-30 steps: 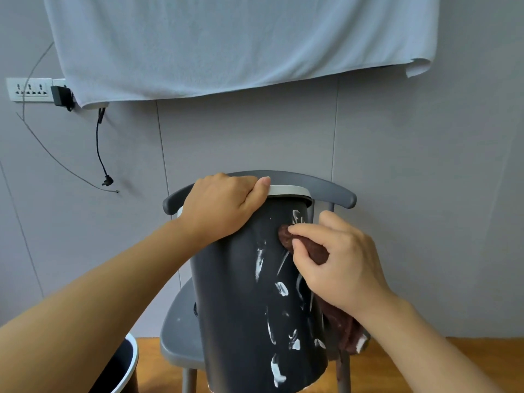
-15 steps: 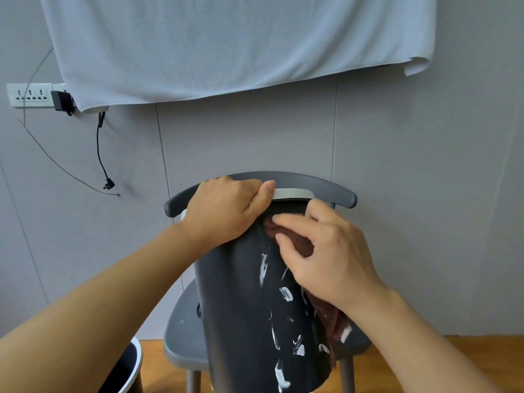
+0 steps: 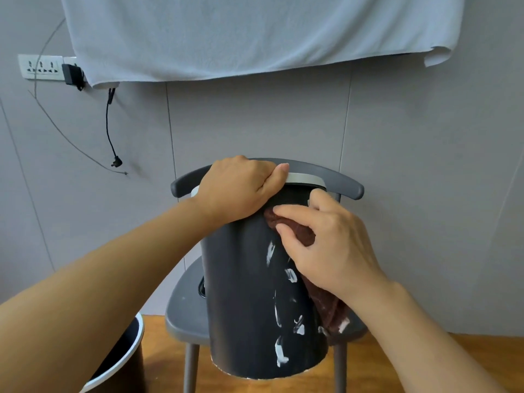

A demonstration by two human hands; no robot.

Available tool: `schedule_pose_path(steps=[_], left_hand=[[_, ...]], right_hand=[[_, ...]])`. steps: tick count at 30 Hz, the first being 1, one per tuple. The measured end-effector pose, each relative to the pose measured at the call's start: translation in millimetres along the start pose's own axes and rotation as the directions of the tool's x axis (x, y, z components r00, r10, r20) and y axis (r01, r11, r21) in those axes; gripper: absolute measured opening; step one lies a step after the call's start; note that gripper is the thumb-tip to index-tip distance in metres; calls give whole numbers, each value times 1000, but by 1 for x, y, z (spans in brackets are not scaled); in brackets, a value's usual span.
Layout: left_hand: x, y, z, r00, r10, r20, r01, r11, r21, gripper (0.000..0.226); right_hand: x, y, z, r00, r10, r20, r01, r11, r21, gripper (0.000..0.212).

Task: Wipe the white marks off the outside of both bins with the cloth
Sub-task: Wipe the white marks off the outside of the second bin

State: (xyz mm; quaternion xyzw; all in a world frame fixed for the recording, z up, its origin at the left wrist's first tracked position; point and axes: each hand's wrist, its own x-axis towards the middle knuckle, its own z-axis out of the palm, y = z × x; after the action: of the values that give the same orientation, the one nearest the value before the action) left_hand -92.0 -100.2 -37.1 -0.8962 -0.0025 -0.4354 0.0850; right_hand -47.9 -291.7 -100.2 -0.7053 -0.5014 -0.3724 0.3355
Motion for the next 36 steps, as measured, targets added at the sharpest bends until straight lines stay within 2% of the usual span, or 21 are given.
schedule_pose_path(steps=[3,5,7,10,12,13,15,18,20,23,25,27,29,31,32,34,36], left_hand=[[2,0,0,999,-22,23,22,1000,-10,53],[3,0,-1,999,-34,27,35,999,-17,52],[4,1,-2,998,-45,36,46,999,-24,53],[5,1,-2,998,-31,48,32,999,-34,53],[5,2,-3,999,-19,51,21,999,-35,53],[5,2,-3,999,-17,51,19,999,-37,53],[4,2,-2,999,-23,48,25,999,-43,54],[3,1,-2,999,-32,41,34,998,-52,54],[3,2,-3,998,-36,44,39,998,-49,54],[5,5,-3,999,-22,43,24,999,-39,54],[5,9,-3,999,2,45,-1,1000,-29,54],[6,10,-2,999,2,46,-1,1000,-23,54],[7,8,-2,999,-15,49,16,1000,-20,54],[7,8,-1,999,-16,50,17,1000,-16,54],[8,8,0,999,-11,50,11,1000,-13,54],[8,8,1,999,-12,52,13,1000,-12,54],[9,7,2,998,-26,56,27,999,-19,54]], right_hand=[[-9,2,-4,981,-23,193,14,999,46,24],[-14,1,-5,965,-32,260,17,998,62,25],[-13,-1,-4,976,-15,218,2,998,61,24],[-6,-3,-1,998,39,53,-42,998,46,24],[-4,-3,0,997,73,18,-74,996,59,26],[-5,-2,-1,996,76,52,-80,994,79,25],[-10,1,-6,978,49,204,-76,989,124,23],[-18,0,-13,908,17,418,-78,989,129,25],[-17,-1,-12,923,18,385,-63,993,104,24],[-10,-3,-8,987,53,152,-66,994,84,22],[-6,-4,-6,996,83,35,-86,994,72,25],[-6,-2,-6,995,79,66,-84,992,90,25],[-10,1,-11,968,33,250,-65,991,121,23],[-16,3,-17,889,-7,457,-56,991,123,24],[-18,4,-19,858,-16,514,-51,992,115,25],[-20,5,-19,883,-13,470,-46,993,113,24],[-21,7,-15,962,24,271,-60,990,127,22]])
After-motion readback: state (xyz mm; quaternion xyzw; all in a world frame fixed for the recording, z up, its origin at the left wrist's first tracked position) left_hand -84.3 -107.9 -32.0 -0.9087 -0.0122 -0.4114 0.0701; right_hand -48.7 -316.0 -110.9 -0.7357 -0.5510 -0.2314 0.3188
